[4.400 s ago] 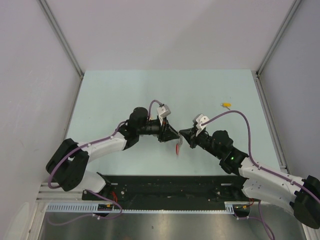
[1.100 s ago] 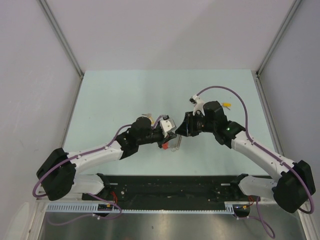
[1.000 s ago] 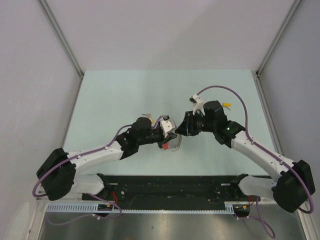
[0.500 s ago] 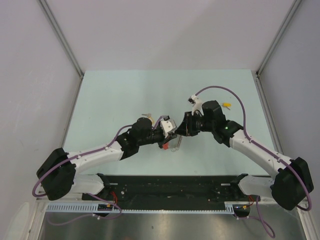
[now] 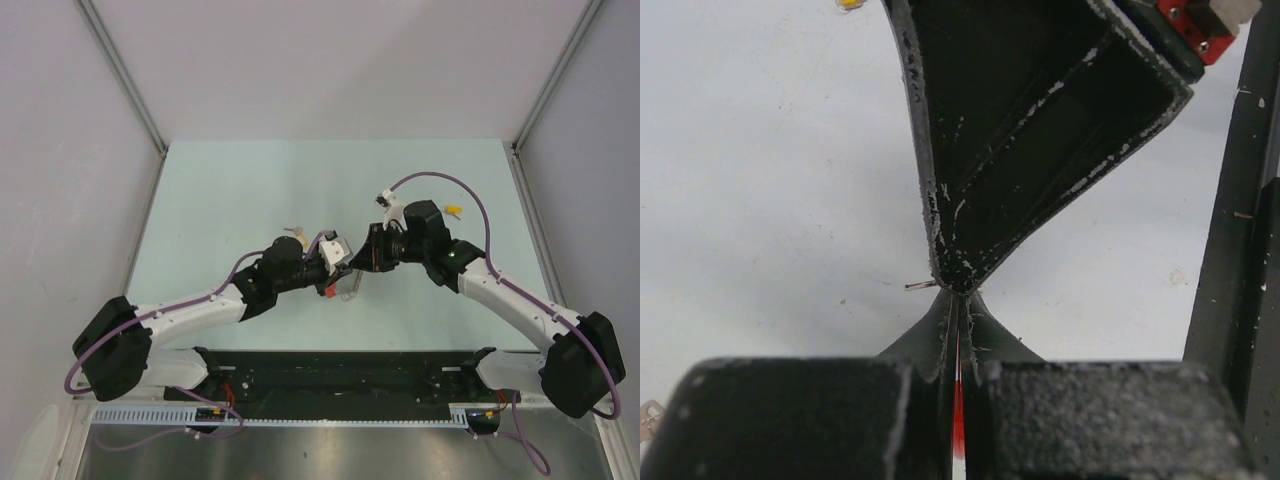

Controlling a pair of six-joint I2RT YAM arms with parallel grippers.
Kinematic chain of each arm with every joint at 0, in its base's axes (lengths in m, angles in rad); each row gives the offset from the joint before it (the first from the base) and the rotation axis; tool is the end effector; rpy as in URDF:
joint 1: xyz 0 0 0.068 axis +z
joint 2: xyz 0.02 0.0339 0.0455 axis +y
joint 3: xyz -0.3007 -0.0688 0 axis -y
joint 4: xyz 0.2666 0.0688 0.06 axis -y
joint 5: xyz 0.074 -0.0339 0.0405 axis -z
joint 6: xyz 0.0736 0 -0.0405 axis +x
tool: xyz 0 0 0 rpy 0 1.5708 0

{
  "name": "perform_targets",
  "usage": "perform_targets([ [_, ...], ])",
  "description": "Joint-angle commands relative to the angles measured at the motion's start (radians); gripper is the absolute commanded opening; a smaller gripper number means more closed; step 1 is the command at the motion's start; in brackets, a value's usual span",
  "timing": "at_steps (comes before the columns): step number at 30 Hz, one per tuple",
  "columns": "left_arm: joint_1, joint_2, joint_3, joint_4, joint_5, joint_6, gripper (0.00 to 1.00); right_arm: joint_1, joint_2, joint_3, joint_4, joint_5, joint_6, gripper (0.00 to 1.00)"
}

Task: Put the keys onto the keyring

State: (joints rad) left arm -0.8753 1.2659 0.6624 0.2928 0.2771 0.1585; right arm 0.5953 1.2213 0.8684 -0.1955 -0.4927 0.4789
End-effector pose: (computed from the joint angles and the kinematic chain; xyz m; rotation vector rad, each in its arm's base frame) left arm 0.1903 -0.2595 0.2542 1.1239 1.5802 -0.7454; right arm 0.2342 0.2007 0.2878 -0.4470 2.2243 1.1301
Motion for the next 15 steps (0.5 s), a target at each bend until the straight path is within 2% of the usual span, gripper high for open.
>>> perform_targets([
  [1,-0.008,-0.042,-0.006,0.094,-0.026,-0.011,0.0,-0.008,0.001,0.017,0.047,-0.038,0.023,0.18],
  [15,-0.007,-0.062,-0.03,0.114,0.002,-0.014,0.0,-0.011,-0.009,-0.002,0.09,-0.009,0.007,0.18],
])
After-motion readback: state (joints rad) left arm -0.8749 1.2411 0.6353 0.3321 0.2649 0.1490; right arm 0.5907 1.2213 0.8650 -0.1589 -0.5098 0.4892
